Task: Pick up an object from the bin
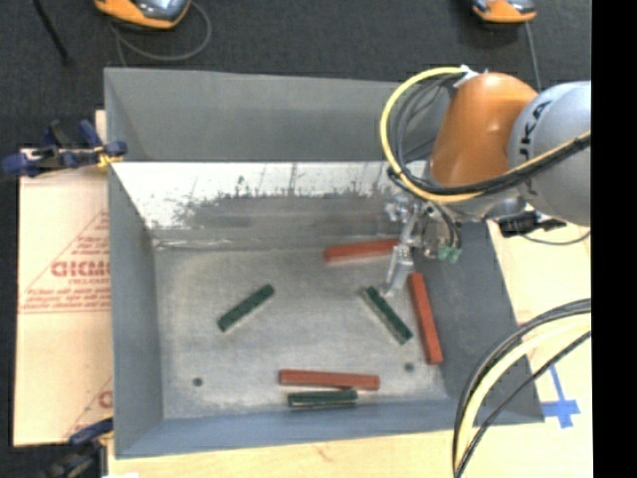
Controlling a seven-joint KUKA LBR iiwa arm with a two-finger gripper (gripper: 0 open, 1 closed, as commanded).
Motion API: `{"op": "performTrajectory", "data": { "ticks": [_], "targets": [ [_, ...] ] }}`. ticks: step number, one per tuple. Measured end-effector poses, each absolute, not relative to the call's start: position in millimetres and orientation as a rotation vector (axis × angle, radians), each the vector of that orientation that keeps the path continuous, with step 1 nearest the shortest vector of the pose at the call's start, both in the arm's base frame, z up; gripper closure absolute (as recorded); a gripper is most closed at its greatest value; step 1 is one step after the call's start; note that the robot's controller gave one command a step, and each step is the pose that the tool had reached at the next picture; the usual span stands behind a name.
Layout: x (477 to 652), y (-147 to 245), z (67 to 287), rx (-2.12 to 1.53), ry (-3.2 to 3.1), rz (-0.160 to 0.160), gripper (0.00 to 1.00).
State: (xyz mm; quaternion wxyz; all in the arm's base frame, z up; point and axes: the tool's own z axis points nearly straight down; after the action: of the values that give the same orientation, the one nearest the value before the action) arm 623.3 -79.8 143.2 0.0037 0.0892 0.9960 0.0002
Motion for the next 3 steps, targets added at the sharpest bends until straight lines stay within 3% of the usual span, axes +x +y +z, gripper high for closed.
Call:
{"op": "performTrajectory", "data": {
  "ticks": [1, 2, 3],
  "targets": [
    [639.4, -89.3, 77.1, 0.386, 3.117, 0.001, 0.00],
    [640.8, -89.9, 81.9, 0.383, 3.111, -0.001, 1.00],
    [646.7, -93.0, 86.8, 0.208, 3.127, -0.004, 1.00]
  ]
}}
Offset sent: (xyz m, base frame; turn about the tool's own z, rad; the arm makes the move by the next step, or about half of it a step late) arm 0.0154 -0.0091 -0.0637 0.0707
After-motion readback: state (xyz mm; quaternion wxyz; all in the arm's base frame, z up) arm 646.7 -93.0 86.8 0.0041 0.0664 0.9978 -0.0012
